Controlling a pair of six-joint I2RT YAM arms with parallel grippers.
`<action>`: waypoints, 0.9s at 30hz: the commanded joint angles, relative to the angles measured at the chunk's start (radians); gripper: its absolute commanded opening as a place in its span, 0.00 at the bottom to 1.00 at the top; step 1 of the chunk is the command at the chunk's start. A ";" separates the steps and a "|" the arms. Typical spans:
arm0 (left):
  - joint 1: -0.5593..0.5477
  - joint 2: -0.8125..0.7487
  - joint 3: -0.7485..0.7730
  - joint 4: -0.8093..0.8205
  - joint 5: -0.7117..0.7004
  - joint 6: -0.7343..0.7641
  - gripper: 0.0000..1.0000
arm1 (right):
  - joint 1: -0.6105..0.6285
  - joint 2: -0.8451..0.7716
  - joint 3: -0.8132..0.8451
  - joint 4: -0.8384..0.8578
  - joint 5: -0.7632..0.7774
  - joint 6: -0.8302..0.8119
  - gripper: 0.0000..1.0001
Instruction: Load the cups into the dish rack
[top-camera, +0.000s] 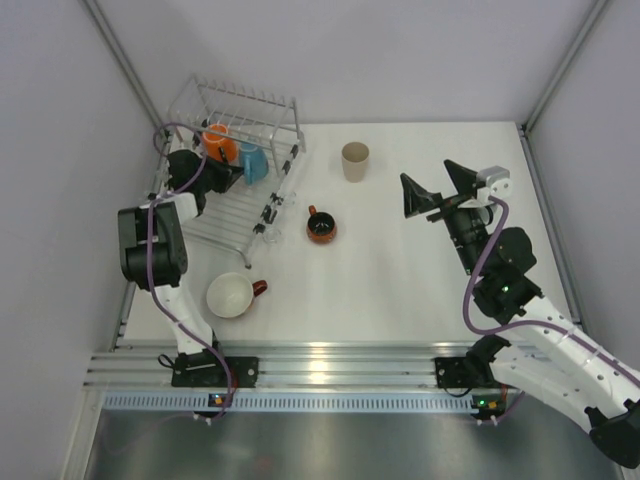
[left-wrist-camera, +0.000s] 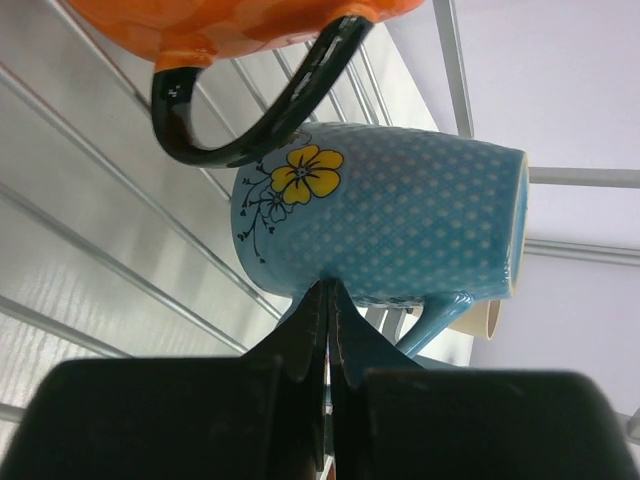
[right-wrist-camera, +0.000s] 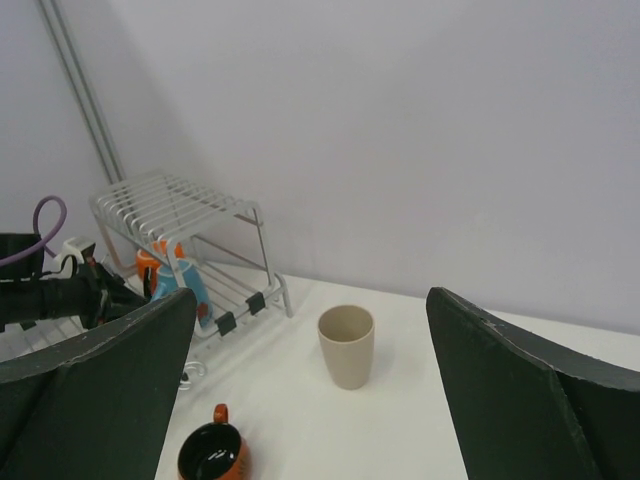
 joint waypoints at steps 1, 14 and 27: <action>-0.018 0.015 0.050 0.078 -0.021 -0.015 0.00 | 0.003 -0.011 0.003 0.032 0.006 -0.024 0.99; -0.048 0.063 0.089 0.100 -0.052 -0.004 0.00 | 0.003 -0.016 0.005 0.028 0.010 -0.030 0.99; -0.048 0.009 0.029 0.096 -0.096 0.001 0.00 | 0.004 -0.019 0.006 0.023 0.010 -0.032 0.99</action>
